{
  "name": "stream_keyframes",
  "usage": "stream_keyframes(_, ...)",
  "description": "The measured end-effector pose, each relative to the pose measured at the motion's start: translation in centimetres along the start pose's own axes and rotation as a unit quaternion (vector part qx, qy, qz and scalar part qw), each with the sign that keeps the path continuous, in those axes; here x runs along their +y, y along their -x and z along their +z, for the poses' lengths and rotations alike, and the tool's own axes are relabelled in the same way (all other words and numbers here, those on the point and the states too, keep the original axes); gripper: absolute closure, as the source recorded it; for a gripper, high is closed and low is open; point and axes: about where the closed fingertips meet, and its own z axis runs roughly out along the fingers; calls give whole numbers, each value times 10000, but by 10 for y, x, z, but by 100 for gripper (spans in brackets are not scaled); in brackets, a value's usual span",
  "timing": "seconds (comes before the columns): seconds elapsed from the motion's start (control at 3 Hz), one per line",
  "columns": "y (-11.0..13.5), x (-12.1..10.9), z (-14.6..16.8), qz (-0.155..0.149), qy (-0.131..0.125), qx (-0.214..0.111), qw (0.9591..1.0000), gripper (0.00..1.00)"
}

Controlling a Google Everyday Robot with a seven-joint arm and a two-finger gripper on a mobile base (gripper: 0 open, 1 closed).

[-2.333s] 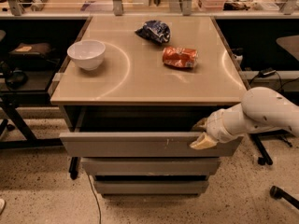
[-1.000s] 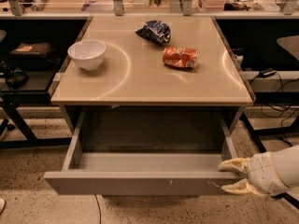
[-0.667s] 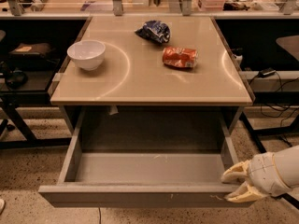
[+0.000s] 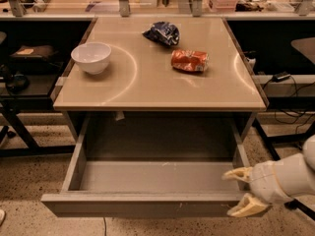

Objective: Open top drawer

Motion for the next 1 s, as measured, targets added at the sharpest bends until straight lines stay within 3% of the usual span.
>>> stream_keyframes(0.33, 4, 0, 4, -13, 9, -2, 10000, 0)
stream_keyframes(1.0, 4, 0, 5, -13, 14, -1, 10000, 42)
